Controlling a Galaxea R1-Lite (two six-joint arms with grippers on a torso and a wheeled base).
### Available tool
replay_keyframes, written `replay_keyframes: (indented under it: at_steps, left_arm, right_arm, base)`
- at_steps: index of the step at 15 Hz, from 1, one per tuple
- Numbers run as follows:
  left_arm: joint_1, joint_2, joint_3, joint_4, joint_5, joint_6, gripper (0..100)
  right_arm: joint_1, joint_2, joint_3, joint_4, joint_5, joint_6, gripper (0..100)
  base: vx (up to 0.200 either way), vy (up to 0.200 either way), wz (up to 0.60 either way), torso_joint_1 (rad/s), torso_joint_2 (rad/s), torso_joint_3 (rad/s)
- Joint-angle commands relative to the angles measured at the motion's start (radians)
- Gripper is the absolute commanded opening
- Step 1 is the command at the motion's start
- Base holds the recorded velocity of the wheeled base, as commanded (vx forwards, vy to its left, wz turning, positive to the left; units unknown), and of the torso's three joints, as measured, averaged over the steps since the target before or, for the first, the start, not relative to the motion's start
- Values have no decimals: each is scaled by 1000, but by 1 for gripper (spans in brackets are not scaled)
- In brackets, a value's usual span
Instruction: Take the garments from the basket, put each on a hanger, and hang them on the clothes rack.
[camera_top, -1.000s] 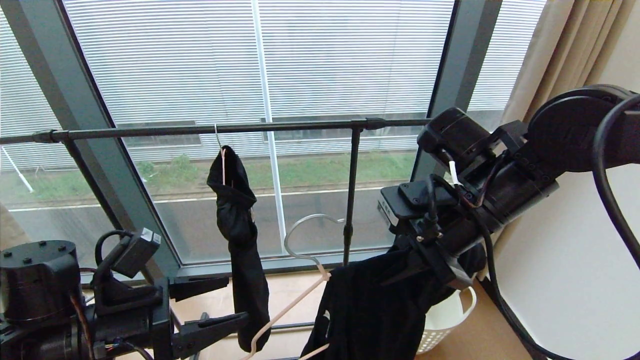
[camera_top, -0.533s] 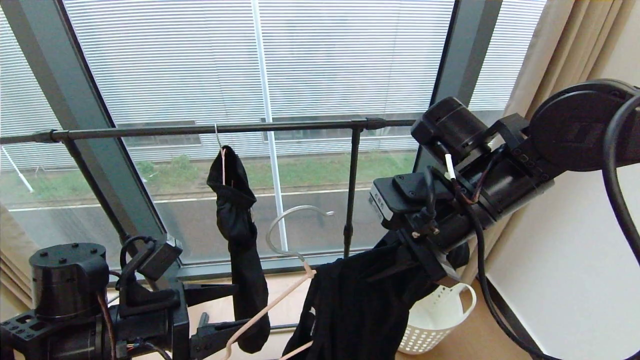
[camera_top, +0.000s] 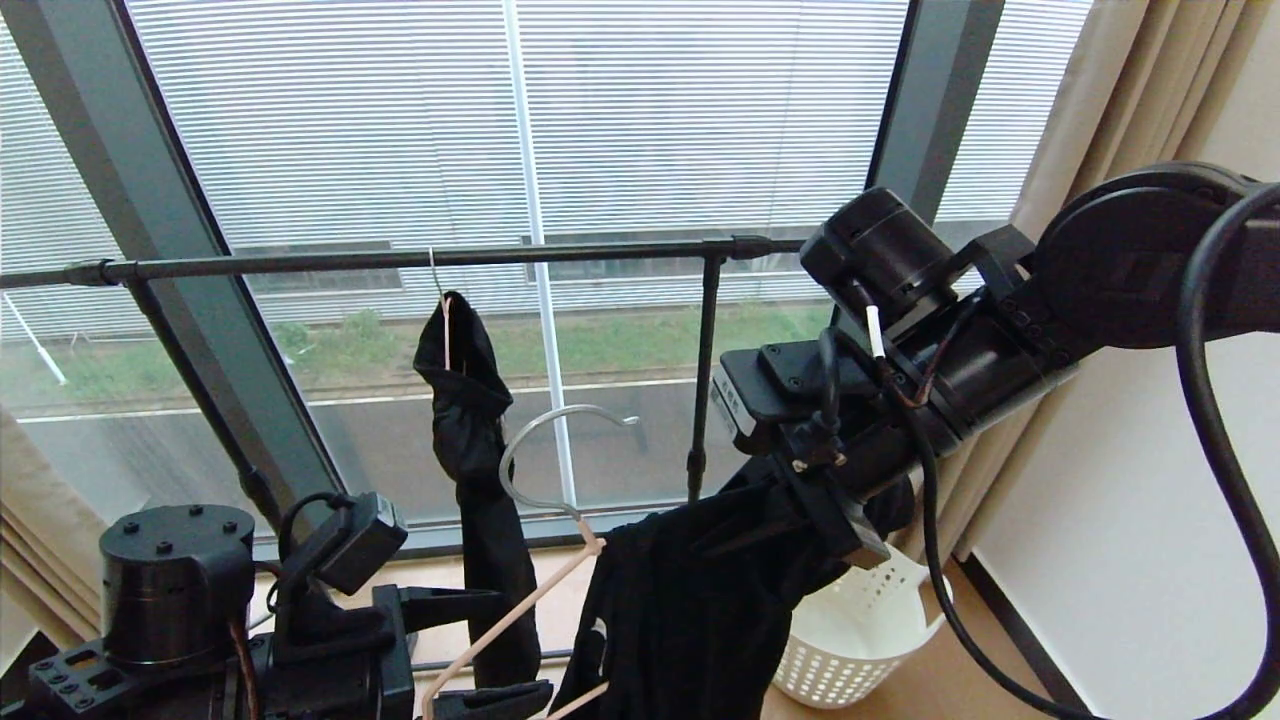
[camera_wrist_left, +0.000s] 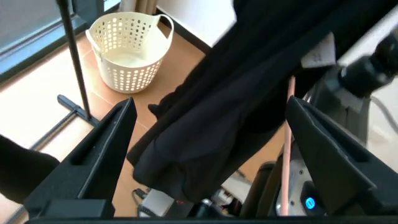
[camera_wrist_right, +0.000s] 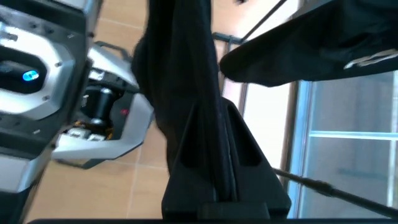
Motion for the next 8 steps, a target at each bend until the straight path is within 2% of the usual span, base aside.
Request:
replay_keyframes:
  at_steps: [1,8]
  left_arm:
    - [-17,10,5,0,0,1,100]
    - [-71,58,7,-2,48,4,100]
  right_arm:
    - [3,4,-4,-3,0,1,0]
    - [7,-27,-11,-1,19,1,0]
  base:
    - [0,0,0,0,0,0]
    - [0,0,0,0,0,0]
